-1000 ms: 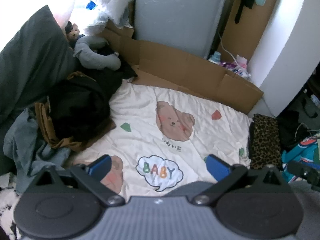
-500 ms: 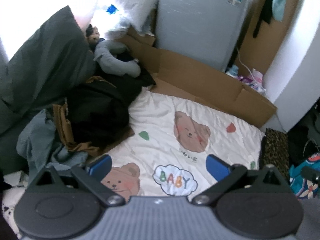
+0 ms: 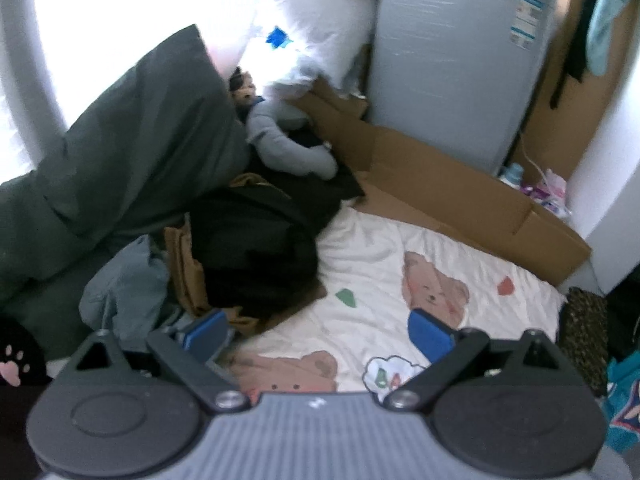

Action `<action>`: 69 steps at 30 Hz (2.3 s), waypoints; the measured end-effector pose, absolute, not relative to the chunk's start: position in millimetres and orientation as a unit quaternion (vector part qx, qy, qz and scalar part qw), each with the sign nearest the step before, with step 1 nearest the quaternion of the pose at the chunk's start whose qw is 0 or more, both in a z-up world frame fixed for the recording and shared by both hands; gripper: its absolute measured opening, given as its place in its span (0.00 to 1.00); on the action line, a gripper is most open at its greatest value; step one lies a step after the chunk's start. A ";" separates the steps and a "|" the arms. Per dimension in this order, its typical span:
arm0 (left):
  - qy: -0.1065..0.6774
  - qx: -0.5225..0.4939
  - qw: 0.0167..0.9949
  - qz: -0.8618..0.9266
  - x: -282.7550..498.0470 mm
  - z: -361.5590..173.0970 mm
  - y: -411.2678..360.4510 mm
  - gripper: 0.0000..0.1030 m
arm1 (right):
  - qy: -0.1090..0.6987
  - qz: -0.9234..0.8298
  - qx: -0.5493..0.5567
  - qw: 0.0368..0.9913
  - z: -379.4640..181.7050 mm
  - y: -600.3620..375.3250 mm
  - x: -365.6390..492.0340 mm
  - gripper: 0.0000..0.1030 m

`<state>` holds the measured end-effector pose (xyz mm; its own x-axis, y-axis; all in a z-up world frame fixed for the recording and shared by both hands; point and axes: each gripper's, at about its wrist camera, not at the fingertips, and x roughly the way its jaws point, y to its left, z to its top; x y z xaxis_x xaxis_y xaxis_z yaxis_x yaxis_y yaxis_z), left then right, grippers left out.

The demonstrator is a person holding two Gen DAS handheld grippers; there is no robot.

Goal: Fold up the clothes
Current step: 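Move both grippers toward the black garment in the clothes pile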

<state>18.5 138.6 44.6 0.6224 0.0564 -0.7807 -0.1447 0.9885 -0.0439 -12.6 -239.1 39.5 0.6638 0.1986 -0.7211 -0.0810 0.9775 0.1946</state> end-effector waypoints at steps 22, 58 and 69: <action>0.427 -0.078 0.894 0.113 74.5 20.7 237.8 0.88 | 0.422 0.213 0.004 0.881 46.4 -175.4 122.8 0.89; 0.438 -0.106 0.879 0.158 139.5 -144.7 296.9 0.84 | 0.450 0.349 -0.067 0.819 -177.0 -42.6 217.4 0.89; 0.428 -0.105 0.886 0.143 176.6 -191.2 293.7 0.84 | 0.459 0.362 -0.039 0.810 -251.6 -34.8 230.6 0.89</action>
